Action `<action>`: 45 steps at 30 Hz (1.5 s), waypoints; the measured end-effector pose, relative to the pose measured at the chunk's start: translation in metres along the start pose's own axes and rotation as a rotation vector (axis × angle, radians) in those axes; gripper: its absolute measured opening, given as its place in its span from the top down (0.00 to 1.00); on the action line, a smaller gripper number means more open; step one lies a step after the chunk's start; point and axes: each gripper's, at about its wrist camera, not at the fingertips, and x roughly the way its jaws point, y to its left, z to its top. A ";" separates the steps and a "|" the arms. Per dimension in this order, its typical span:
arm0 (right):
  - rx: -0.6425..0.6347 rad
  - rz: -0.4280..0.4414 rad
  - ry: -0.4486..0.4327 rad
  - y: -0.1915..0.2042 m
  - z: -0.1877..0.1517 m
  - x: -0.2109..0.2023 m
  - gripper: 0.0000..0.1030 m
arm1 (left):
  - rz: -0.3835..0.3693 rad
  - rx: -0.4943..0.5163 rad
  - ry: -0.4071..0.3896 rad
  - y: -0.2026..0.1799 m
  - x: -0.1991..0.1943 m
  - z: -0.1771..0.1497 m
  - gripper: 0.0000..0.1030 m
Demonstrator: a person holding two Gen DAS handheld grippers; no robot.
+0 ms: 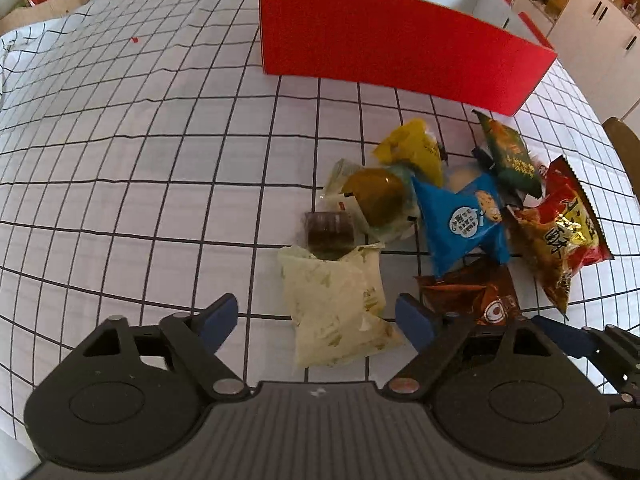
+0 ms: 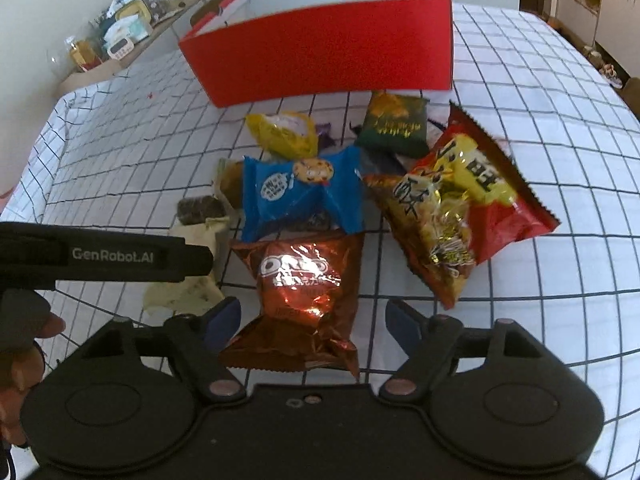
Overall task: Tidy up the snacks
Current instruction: 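Grasp the brown Oreo bag with the right tool while the left tool grasps the cream bag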
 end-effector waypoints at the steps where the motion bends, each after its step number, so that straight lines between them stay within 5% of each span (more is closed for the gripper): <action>1: 0.004 0.000 0.003 -0.001 0.000 0.002 0.26 | -0.001 0.001 0.006 0.000 0.002 0.000 0.22; 7: 0.012 0.007 0.012 -0.001 0.004 0.009 0.36 | -0.025 0.008 0.018 -0.002 0.009 0.001 0.26; 20: 0.019 -0.021 0.008 0.001 0.002 0.007 0.52 | -0.069 -0.008 0.021 0.001 0.003 -0.002 0.58; 32: 0.033 0.001 -0.019 0.003 -0.003 -0.025 0.56 | -0.096 -0.047 -0.006 0.012 -0.029 -0.010 0.59; 45: 0.000 0.020 -0.135 0.007 0.035 -0.074 0.56 | -0.085 -0.026 -0.125 0.006 -0.087 0.012 0.59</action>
